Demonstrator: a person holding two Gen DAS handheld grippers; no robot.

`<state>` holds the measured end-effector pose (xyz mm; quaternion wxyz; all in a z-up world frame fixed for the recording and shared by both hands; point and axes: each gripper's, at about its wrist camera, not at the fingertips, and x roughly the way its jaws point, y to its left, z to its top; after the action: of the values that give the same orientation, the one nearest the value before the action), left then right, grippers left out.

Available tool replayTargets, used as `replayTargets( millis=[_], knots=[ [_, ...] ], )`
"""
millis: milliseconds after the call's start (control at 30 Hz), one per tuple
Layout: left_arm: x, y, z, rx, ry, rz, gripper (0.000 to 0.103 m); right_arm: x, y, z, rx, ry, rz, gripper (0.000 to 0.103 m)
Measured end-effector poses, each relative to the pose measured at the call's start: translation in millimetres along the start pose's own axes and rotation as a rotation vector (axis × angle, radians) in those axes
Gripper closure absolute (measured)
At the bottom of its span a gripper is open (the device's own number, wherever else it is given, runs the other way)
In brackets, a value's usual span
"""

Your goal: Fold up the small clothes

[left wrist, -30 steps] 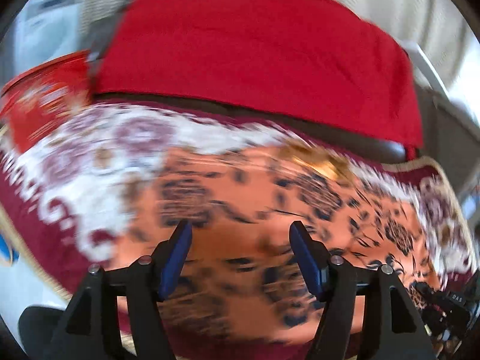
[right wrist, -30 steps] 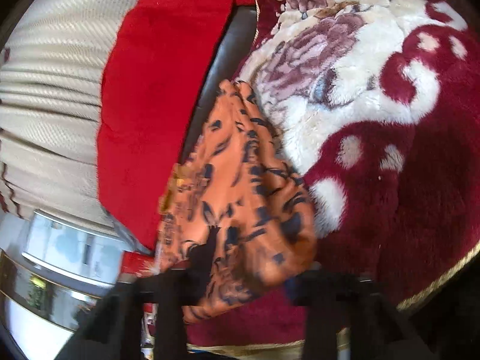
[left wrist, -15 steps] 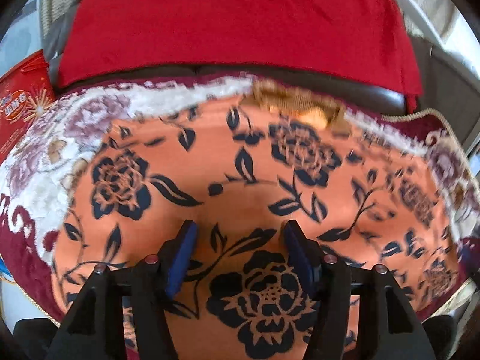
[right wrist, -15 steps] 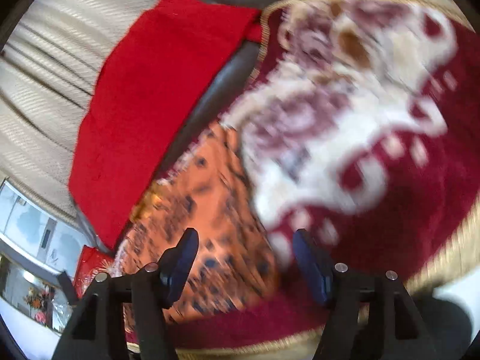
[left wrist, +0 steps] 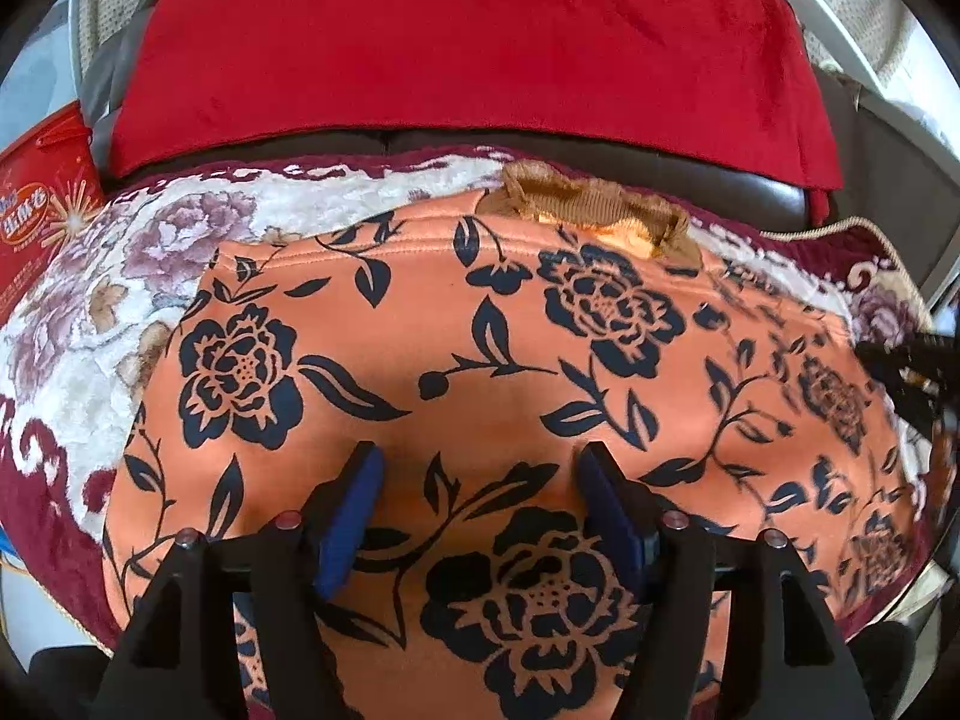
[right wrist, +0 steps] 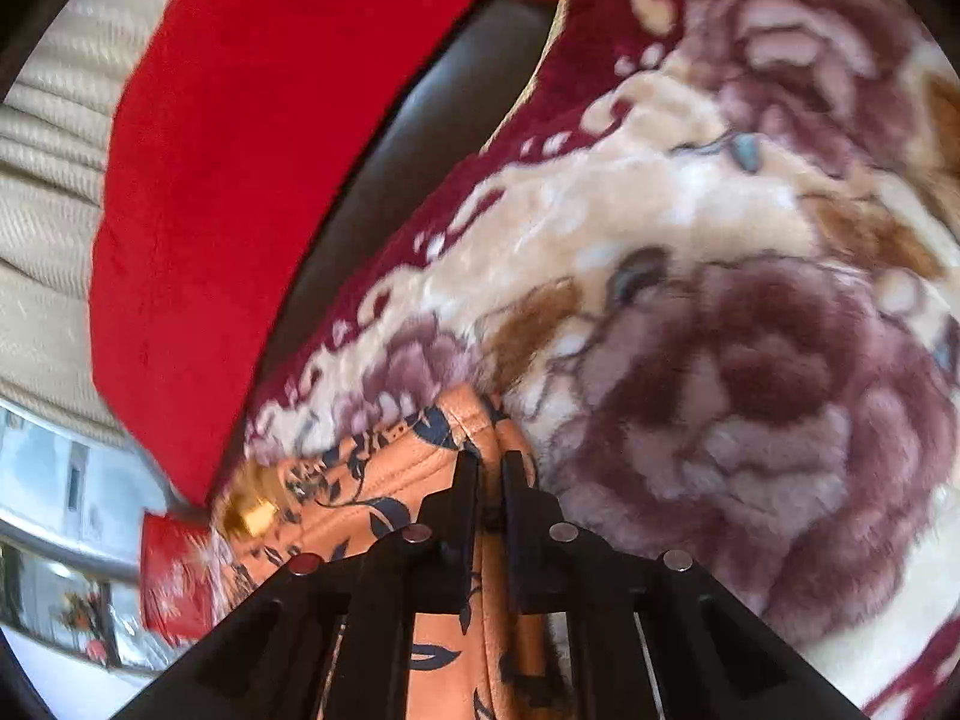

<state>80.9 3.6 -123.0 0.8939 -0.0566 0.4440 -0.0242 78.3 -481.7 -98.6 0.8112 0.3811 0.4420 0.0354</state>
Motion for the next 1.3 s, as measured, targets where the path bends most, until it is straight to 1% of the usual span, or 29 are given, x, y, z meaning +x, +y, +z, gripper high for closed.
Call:
replayTargets(
  millis=[67, 100, 133, 167, 200, 267, 333, 367, 400, 467, 500, 567, 667, 733, 800, 833, 867, 900, 933, 967, 1067, 1133, 1167, 1200, 1233, 1300],
  knots=[
    [-5.3, -0.1, 0.1, -0.001, -0.033, -0.011, 0.034, -23.2, 2.5, -8.4, -0.025, -0.086, -0.035, 0.087],
    [-4.1, -1.0, 0.0, 0.001, -0.028, -0.014, 0.034, -33.9, -0.2, -14.3, -0.005, -0.119, -0.040, 0.082],
    [1.9, -2.6, -0.6, 0.006, -0.001, -0.019, 0.034, -43.2, -4.0, -20.4, 0.017, -0.140, -0.027, 0.078],
    [6.4, -3.4, -1.7, 0.009, 0.012, -0.011, 0.034, -58.2, -8.1, -32.3, 0.030, -0.147, 0.013, 0.068],
    [8.1, -4.6, -2.6, 0.015, 0.004, 0.004, 0.033, -66.6, -6.2, -40.7, 0.027, -0.143, 0.041, 0.048],
    [6.9, -6.9, -2.9, 0.023, 0.001, 0.012, 0.032, -84.7, -1.8, -73.3, 0.019, -0.139, 0.114, 0.019],
    [4.8, -8.0, -2.8, 0.018, 0.005, 0.012, 0.032, -101.4, 0.0, -113.6, 0.012, -0.124, 0.204, 0.019],
    [4.8, -8.4, -2.8, 0.019, 0.008, 0.014, 0.032, -103.3, 1.6, -131.9, 0.009, -0.109, 0.238, 0.019],
    [4.5, -9.2, -3.1, 0.021, 0.009, 0.018, 0.032, -104.2, 0.4, -158.5, 0.016, -0.089, 0.270, 0.019],
    [4.4, -9.7, -2.8, 0.024, 0.010, 0.023, 0.032, -93.5, -4.6, -186.1, 0.034, -0.040, 0.284, 0.019],
    [3.8, -10.4, -3.0, 0.025, 0.010, 0.025, 0.032, -84.5, -7.9, -192.6, 0.047, -0.021, 0.273, 0.019],
    [2.5, -11.1, -3.1, 0.032, 0.012, 0.027, 0.032, -65.0, -15.6, -193.3, 0.089, 0.008, 0.265, 0.019],
    [0.7, -8.7, -3.5, 0.021, 0.013, 0.024, 0.032, -55.0, -17.6, -181.0, 0.126, -0.022, 0.274, 0.019],
    [-0.5, -8.2, -4.9, 0.023, 0.012, 0.023, 0.032, -53.5, -13.7, -173.7, 0.111, -0.047, 0.287, 0.019],
    [-0.9, -8.4, -5.6, 0.033, 0.011, 0.024, 0.032, -47.3, -17.2, -167.5, 0.140, -0.048, 0.287, 0.021],
    [-1.3, -8.1, -5.5, 0.035, 0.012, 0.022, 0.032, -45.7, -18.7, -165.8, 0.146, -0.052, 0.291, 0.024],
    [-1.5, -7.7, -5.2, 0.036, 0.014, 0.020, 0.032, -46.2, -18.4, -165.3, 0.142, -0.059, 0.282, 0.039],
    [-2.3, -7.4, -4.8, 0.036, 0.018, 0.020, 0.032, -47.8, -17.8, -165.7, 0.133, -0.064, 0.273, 0.057],
    [-3.5, -7.2, -4.0, 0.036, 0.021, 0.020, 0.032, -48.6, -16.6, -165.7, 0.123, -0.064, 0.274, 0.066],
    [-5.6, -7.0, -3.8, 0.034, 0.020, 0.019, 0.032, -53.9, -16.7, -165.7, 0.113, -0.065, 0.257, 0.068],
    [-14.3, -8.4, -4.2, 0.032, 0.001, 0.011, 0.032, -68.8, -10.3, -166.4, 0.078, -0.105, 0.244, 0.068],
    [-14.6, -12.3, -6.4, 0.042, -0.005, 0.007, 0.032, -72.4, -5.4, -165.6, 0.060, -0.110, 0.248, 0.060],
    [-9.2, -15.0, -8.7, 0.058, 0.008, 0.014, 0.031, -70.6, -6.0, -165.4, 0.063, -0.101, 0.232, 0.037],
    [-5.2, -16.9, -10.5, 0.072, 0.016, 0.025, 0.030, -68.4, -8.7, -164.4, 0.077, -0.104, 0.223, 0.025],
    [-2.0, -19.4, -13.6, 0.096, 0.003, 0.042, 0.028, -64.9, -13.5, -163.8, 0.105, -0.110, 0.217, 0.026],
    [-2.1, -19.9, -13.9, 0.100, -0.007, 0.046, 0.027, -63.8, -17.4, -162.3, 0.125, -0.110, 0.235, 0.027]
  ],
)
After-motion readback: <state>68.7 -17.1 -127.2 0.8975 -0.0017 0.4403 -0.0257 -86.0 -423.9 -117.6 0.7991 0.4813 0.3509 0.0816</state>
